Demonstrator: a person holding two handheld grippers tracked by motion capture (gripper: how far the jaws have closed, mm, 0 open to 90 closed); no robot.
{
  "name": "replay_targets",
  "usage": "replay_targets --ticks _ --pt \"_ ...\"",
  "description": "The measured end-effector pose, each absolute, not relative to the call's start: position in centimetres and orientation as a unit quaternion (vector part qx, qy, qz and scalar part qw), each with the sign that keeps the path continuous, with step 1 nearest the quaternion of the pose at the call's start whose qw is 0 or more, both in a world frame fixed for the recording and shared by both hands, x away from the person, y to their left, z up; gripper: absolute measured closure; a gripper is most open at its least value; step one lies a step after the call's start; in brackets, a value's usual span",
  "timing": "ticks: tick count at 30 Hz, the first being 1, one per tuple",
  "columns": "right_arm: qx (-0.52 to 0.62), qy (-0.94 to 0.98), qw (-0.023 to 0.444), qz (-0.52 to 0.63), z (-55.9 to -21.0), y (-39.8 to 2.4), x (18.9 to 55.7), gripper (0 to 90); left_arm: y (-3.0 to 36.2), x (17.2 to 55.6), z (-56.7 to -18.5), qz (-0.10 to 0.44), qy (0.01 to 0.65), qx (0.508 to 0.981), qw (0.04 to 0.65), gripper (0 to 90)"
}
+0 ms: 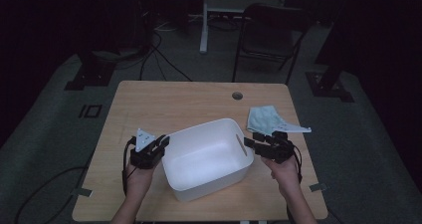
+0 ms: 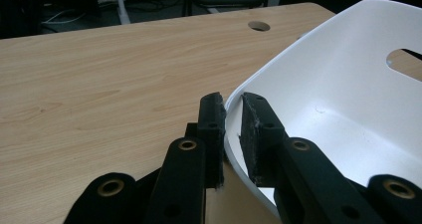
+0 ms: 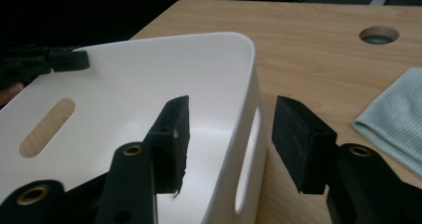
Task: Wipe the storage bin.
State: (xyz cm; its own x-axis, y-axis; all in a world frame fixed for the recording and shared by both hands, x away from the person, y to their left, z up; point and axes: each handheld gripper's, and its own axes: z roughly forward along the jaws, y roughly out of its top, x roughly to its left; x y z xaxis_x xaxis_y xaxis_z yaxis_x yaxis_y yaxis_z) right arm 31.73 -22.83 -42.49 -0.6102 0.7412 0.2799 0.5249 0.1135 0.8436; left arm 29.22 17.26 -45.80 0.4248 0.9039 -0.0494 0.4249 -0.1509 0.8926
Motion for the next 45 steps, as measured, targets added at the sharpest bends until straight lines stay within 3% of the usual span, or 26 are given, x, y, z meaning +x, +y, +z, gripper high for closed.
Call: replay_targets --ticks 21,36,45 --pt "0.458 0.706 0.143 0.521 -42.8 -27.4 36.8 33.9 17.4 29.3 -45.8 0.259 0.465 0.714 0.456 79.7" --pt "0.517 0.68 0.197 0.481 -46.7 -29.6 42.9 26.9 17.4 29.3 -45.8 0.259 0.465 0.713 0.457 79.6" --pt "0.552 0.682 0.179 0.444 -48.5 -29.7 46.2 19.8 17.4 29.3 -45.8 0.259 0.465 0.712 0.458 79.6"
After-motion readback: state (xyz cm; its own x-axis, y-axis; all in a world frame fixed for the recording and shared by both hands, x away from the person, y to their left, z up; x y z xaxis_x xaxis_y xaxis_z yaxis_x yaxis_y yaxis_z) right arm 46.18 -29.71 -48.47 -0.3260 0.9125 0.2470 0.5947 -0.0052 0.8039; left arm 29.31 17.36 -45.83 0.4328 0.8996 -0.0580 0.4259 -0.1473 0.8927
